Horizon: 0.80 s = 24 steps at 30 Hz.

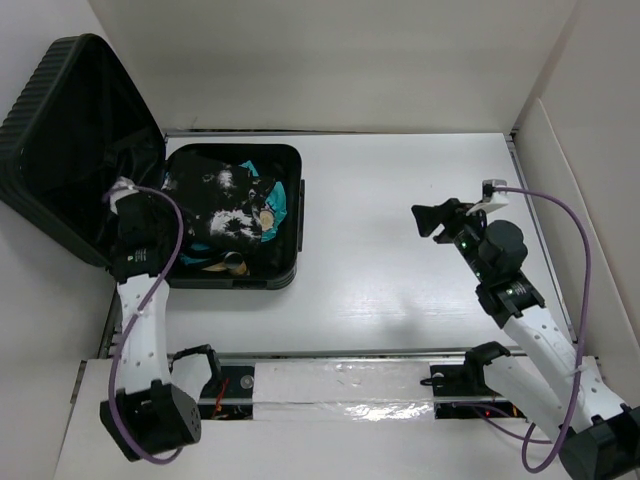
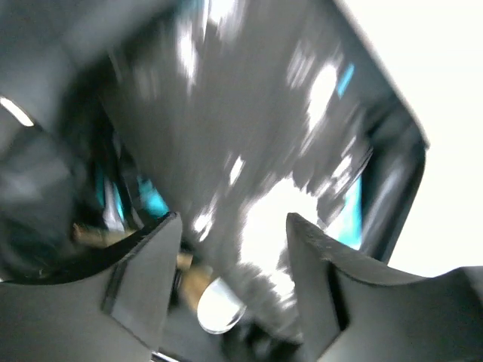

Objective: Pack the luggage

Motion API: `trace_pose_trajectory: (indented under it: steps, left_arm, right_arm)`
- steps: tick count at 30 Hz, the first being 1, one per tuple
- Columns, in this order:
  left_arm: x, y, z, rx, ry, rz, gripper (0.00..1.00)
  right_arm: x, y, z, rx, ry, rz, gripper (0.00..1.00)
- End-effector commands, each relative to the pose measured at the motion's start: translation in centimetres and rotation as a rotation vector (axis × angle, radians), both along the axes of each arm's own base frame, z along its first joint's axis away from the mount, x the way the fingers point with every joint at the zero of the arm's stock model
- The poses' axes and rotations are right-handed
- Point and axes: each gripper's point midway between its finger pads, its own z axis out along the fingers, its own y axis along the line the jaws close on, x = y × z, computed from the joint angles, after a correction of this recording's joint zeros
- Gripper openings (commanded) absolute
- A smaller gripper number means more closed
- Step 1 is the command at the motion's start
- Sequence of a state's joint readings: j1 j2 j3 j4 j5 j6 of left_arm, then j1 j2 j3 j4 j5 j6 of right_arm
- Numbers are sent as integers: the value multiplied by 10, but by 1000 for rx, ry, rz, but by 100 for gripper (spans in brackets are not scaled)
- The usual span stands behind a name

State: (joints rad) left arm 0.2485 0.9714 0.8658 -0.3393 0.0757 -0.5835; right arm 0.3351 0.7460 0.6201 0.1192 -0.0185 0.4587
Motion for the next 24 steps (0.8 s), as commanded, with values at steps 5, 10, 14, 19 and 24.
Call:
trace_pose_trajectory:
  steps: [5,10,14,19,24]
  left_arm:
    - [-49,70,164,294,-314,405,47]
    - [-102,121,168,422,-221,780,43]
    - [-118,137,168,507,-133,898,60]
    - [-107,153,156,628,22,921,64]
    - [-88,183,143,609,133,924,61]
  right_arm:
    - [-5,15,28,-11,-83,90,5]
    - [-7,20,31,-19,-92,125,8]
    - [-12,31,30,-20,-94,195,33]
    - [-10,41,24,-27,-72,250,41]
    - [-10,40,25,-35,-74,247,41]
